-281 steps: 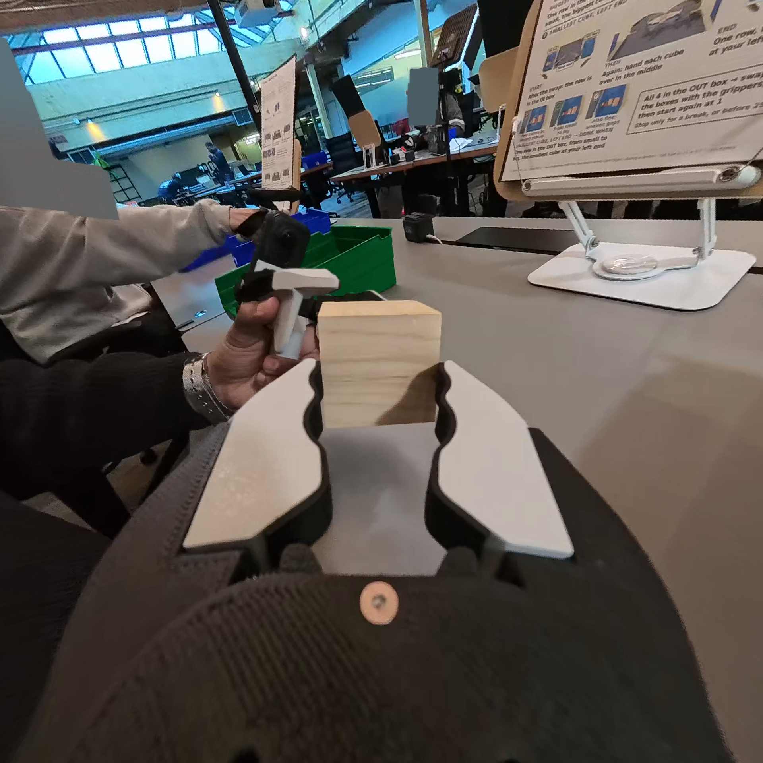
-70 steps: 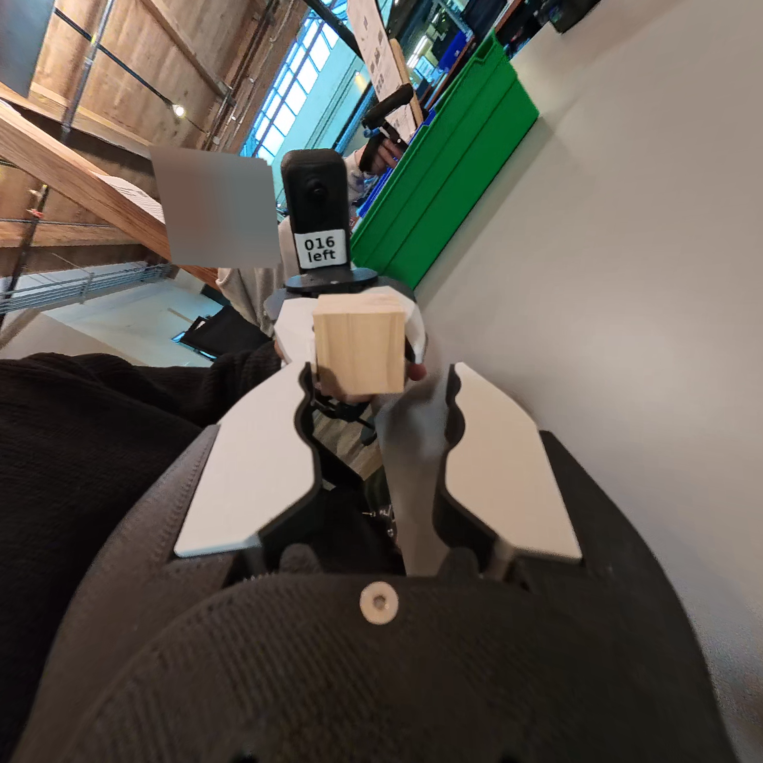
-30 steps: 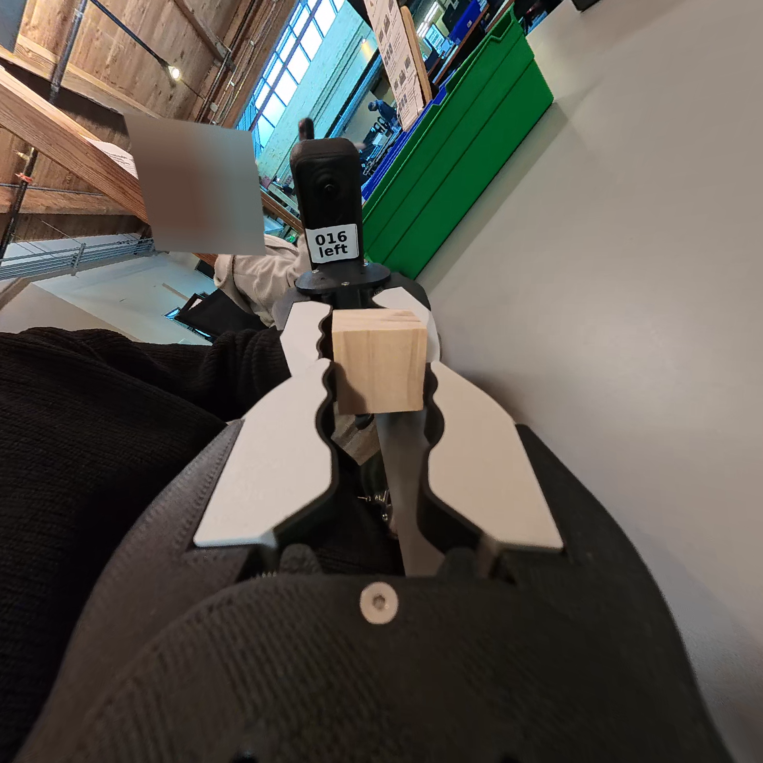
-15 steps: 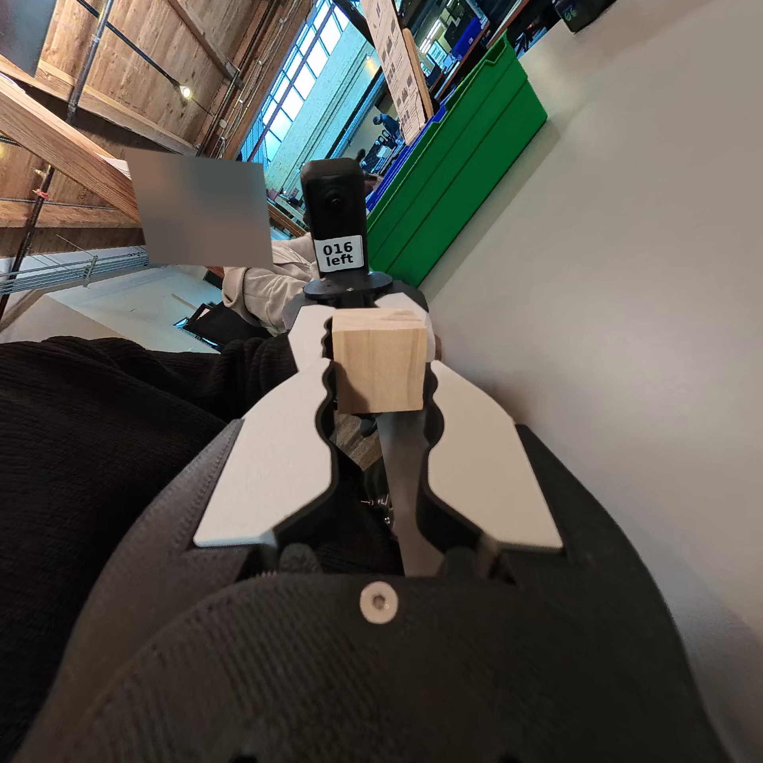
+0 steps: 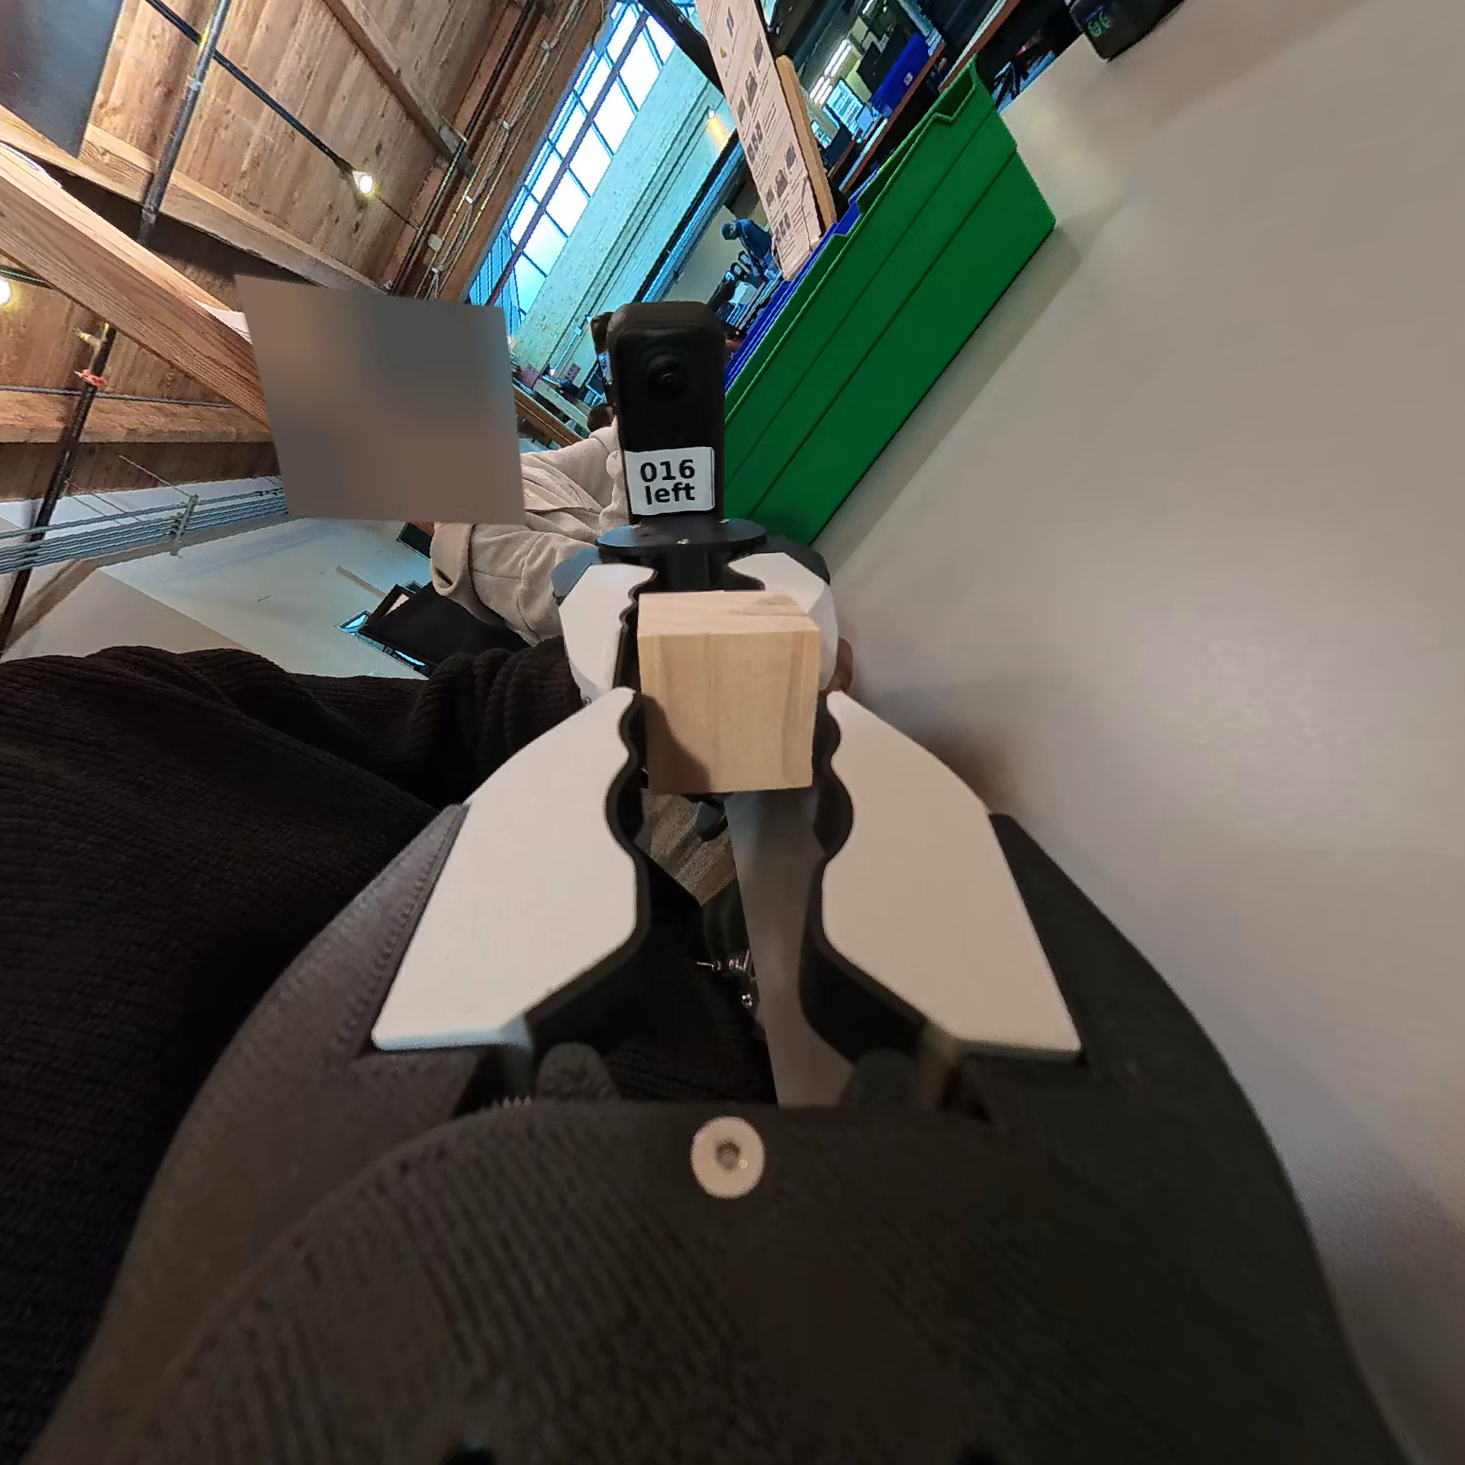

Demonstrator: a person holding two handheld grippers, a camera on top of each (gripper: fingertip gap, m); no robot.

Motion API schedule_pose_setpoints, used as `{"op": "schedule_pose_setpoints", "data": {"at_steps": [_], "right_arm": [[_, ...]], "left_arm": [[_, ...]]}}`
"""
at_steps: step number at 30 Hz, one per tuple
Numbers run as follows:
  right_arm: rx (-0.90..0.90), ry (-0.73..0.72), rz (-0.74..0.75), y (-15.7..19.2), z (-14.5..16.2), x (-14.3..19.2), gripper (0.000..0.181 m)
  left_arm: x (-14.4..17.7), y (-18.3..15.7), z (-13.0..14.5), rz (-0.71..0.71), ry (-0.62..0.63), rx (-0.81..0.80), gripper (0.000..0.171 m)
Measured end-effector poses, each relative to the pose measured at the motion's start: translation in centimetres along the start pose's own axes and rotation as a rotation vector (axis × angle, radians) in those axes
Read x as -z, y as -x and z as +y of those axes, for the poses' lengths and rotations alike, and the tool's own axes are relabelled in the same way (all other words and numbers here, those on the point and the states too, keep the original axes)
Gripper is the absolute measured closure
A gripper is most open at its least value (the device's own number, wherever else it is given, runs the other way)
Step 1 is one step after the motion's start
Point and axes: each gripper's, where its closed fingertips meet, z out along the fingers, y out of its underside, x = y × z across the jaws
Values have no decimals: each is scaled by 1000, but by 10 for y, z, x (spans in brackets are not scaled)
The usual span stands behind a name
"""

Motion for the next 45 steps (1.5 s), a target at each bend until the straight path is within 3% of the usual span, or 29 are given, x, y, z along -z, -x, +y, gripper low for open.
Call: {"op": "schedule_pose_setpoints", "data": {"at_steps": [31,35,40,43,45], "right_arm": [[39,-9,10,3,-7,3,140],[162,-101,33,23,-45,22,140],[432,-190,264,28,-122,92,140],[551,-157,422,17,-170,145,140],[633,-40,522,-2,-192,178,140]], "left_arm": [[1,2,-2,-1,-15,11,119],[4,-5,-11,38,-68,-4,112],[3,-12,-11,58,-69,-21,113],[1,-11,-8,58,-50,-29,112],[0,-11,-7,57,-47,-25,112]]}}
